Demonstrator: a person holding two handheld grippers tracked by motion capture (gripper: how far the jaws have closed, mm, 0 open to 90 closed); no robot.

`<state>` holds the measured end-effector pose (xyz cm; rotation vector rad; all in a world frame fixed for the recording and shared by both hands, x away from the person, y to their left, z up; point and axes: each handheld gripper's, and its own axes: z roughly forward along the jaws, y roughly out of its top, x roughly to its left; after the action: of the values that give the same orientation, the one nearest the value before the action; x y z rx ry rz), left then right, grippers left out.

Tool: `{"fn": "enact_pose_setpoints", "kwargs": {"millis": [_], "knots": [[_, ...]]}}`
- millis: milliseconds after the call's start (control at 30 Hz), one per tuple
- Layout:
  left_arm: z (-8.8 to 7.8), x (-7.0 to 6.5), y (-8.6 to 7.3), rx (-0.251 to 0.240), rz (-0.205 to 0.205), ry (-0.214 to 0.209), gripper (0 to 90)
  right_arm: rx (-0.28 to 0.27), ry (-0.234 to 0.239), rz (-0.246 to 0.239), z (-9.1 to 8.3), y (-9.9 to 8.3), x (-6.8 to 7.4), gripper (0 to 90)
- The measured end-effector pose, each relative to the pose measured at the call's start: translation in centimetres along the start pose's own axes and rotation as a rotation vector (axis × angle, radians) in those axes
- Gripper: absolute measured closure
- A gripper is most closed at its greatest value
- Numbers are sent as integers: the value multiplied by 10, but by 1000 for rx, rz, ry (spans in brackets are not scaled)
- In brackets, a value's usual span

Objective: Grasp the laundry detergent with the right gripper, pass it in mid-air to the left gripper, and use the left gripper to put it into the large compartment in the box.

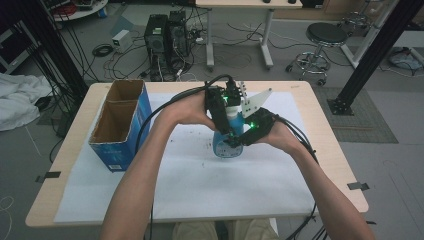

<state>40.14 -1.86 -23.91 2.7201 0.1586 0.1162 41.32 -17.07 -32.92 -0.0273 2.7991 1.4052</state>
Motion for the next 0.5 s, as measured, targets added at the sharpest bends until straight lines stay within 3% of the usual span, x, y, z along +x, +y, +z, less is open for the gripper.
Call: {"fn": "enact_pose_setpoints", "kwargs": {"millis": [500], "knots": [[2, -1, 0, 9, 1, -5, 249, 2, 3, 6, 2, 0, 0, 459]]}}
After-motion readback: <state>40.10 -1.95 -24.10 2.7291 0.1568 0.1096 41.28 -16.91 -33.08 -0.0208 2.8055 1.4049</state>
